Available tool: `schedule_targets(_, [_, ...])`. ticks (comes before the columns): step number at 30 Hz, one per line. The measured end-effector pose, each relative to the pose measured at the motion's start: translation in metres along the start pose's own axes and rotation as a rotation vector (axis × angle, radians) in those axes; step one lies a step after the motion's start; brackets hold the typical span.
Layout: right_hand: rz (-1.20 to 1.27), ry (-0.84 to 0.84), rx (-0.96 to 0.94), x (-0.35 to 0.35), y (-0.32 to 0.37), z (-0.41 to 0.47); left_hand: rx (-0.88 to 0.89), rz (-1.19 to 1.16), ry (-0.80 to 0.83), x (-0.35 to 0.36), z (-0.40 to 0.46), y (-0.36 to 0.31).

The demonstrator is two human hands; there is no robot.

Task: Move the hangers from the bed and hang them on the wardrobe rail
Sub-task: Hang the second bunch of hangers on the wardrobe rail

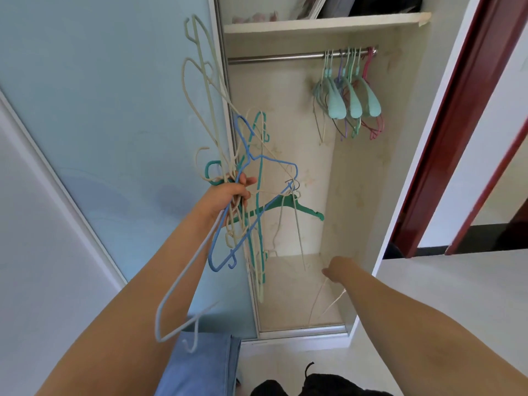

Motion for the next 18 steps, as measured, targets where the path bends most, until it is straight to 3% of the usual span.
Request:
schedule_targets(5, [0.394, -0.338, 0.006, -0.037, -0.018, -0.006, -0.013, 0.013, -0.016, 0.006, 0.009, 0.025])
schedule_targets(11, [0.641, -0.484, 0.012, -0.090, -0.028, -0.015, -0.035, 0.059, -0.038, 0.009, 0.013, 0.049])
schedule_targets(13, [0.658, -0.530, 0.018, -0.107, -0.033, -0.020, -0.038, 0.073, -0.057, 0.011, 0.014, 0.054])
schedule_targets(18, [0.439, -0.653, 0.091, -0.136, -0.035, -0.027, -0.034, 0.097, -0.113, 0.016, 0.012, 0.058])
Point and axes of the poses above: each hand's wrist, its own z-axis towards the middle knuckle, its own x-axis out of the palm, y = z × x, the point moved 6 cm from there along z, towards the middle knuckle, and after that the axes turned 9 degrees about x, right-handed, at the moved point
